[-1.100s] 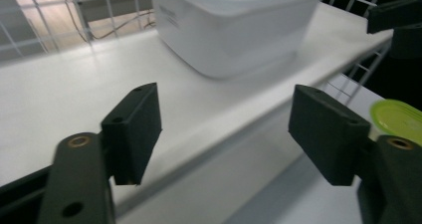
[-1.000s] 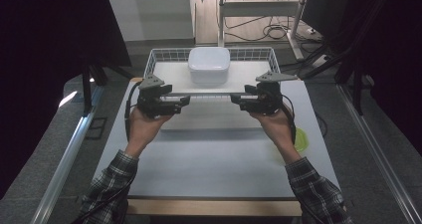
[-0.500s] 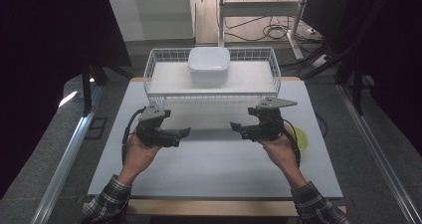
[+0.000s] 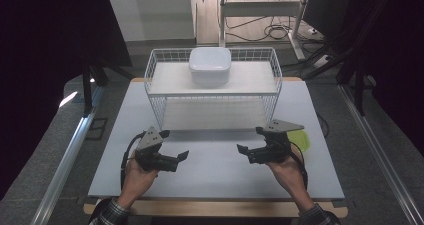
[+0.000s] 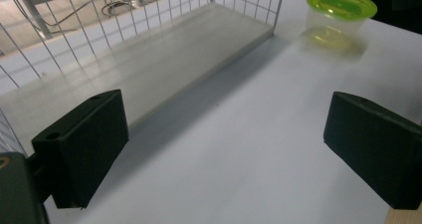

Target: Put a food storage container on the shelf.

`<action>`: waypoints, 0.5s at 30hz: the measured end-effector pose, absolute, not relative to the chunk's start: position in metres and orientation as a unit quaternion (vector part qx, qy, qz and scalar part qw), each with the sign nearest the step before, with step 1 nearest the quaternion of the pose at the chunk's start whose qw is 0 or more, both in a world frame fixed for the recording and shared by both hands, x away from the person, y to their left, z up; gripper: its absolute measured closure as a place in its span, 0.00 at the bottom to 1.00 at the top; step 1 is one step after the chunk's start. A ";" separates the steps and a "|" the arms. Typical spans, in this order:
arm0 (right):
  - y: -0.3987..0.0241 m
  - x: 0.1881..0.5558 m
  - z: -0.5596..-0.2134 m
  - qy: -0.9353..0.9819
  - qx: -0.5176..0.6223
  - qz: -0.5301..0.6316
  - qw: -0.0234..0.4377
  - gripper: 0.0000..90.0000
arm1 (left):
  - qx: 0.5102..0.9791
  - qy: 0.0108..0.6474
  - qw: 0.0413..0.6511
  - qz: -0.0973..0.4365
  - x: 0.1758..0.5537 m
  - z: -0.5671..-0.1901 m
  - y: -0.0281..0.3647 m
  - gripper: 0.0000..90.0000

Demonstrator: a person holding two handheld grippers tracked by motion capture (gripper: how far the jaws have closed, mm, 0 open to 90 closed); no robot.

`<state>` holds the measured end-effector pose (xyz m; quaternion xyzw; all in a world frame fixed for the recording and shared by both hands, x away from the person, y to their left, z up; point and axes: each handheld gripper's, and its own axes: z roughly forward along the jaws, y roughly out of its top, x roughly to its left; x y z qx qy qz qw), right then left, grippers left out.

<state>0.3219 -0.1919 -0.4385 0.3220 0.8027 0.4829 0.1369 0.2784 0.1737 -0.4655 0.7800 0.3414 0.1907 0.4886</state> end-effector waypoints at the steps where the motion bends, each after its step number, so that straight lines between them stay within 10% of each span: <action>1: -0.193 0.320 -0.442 0.803 0.321 0.484 0.135 0.06 | 0.780 0.339 0.490 0.189 0.276 -0.469 0.174 0.04; 15: -0.199 0.308 -0.478 0.829 0.315 0.443 0.130 0.06 | 0.799 0.335 0.454 0.208 0.258 -0.496 0.174 0.04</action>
